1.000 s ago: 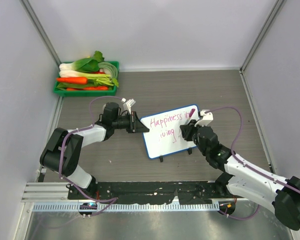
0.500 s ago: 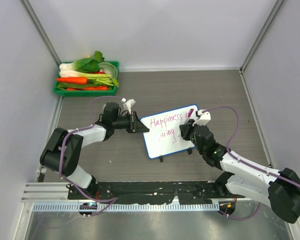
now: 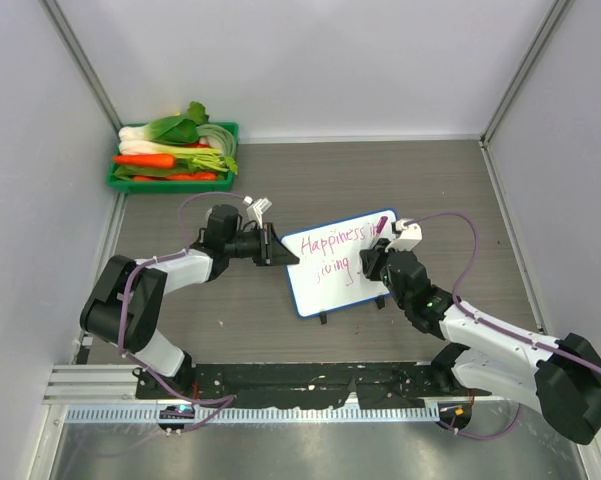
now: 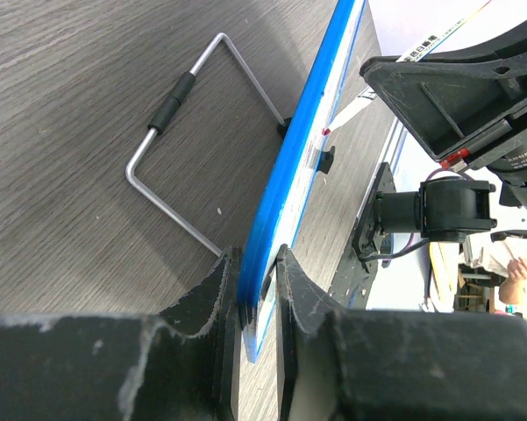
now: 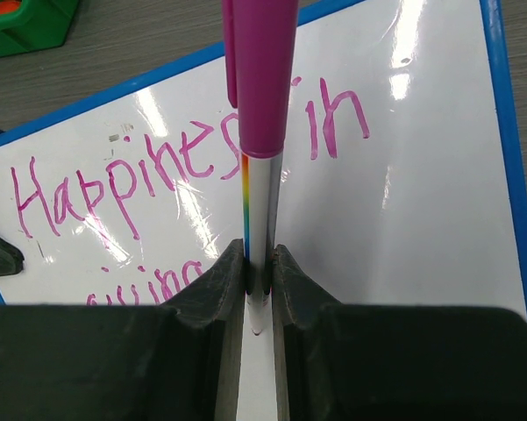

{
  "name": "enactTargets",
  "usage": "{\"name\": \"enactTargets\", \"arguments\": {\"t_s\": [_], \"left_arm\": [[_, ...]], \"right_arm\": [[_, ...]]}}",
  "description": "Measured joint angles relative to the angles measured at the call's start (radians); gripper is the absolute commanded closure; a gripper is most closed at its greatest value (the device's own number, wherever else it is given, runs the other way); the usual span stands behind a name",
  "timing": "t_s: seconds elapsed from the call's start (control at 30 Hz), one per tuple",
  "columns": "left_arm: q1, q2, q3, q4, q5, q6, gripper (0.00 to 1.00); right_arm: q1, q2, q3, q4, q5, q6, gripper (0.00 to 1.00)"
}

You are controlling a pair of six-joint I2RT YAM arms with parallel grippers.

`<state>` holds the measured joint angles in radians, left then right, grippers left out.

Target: Write a sentence on the whiteboard

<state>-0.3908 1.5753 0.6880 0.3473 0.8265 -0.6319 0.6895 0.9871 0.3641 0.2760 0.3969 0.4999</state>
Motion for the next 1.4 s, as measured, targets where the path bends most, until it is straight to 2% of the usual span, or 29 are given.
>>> {"name": "enactTargets", "arguments": {"t_s": [0.23, 0.53, 0.83, 0.97, 1.2, 1.33, 1.4], "left_arm": [[0.000, 0.000, 0.000, 0.000, 0.000, 0.000, 1.00], [0.000, 0.000, 0.000, 0.000, 0.000, 0.000, 1.00], [0.000, 0.000, 0.000, 0.000, 0.000, 0.000, 0.95], [0.000, -0.001, 0.000, 0.000, 0.000, 0.000, 0.82], [-0.004, -0.011, -0.019, -0.010, -0.077, 0.031, 0.34], [-0.006, -0.038, -0.053, -0.017, -0.143, 0.045, 0.14], [-0.006, -0.056, -0.071, -0.024, -0.171, 0.050, 0.09]], "right_arm": [[0.000, -0.030, 0.000, -0.026, -0.006, 0.002, 0.99], [0.000, -0.172, 0.018, -0.063, -0.032, 0.019, 0.99], [0.000, -0.180, 0.028, -0.087, -0.067, 0.031, 0.98], [0.000, -0.175, 0.038, -0.092, -0.079, 0.034, 0.99], [0.000, -0.175, 0.049, -0.107, -0.091, 0.034, 0.99], [0.000, -0.175, 0.053, -0.114, -0.097, 0.035, 0.99], [0.000, -0.175, 0.053, -0.116, -0.100, 0.038, 0.99]]}}
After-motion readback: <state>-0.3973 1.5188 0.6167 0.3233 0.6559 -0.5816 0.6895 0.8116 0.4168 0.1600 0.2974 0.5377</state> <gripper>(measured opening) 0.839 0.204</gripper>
